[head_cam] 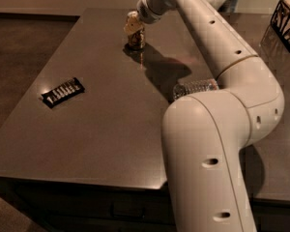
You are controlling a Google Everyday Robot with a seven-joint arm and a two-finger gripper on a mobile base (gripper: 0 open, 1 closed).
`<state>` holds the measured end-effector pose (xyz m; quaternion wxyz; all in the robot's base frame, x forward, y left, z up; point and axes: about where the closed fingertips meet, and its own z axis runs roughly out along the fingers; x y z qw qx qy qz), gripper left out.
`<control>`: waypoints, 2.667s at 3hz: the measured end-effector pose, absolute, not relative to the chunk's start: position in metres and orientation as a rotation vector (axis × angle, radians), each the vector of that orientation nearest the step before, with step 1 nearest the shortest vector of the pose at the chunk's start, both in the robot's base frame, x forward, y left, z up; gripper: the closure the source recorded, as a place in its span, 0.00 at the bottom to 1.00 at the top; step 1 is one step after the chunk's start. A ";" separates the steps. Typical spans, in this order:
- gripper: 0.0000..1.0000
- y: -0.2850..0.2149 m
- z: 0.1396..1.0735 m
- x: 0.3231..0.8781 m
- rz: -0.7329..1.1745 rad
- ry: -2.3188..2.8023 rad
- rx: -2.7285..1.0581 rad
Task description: Move orange can near rxbar chocolate
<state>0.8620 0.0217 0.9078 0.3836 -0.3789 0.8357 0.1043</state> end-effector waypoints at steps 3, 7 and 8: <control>1.00 0.102 0.932 0.758 0.419 1.889 -1.383; 0.58 0.148 0.910 0.672 0.635 1.757 -1.613; 0.35 0.149 0.904 0.667 0.659 1.757 -1.629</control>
Offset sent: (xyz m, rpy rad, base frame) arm -0.1367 0.0881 0.0365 -0.0162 -0.0794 0.4723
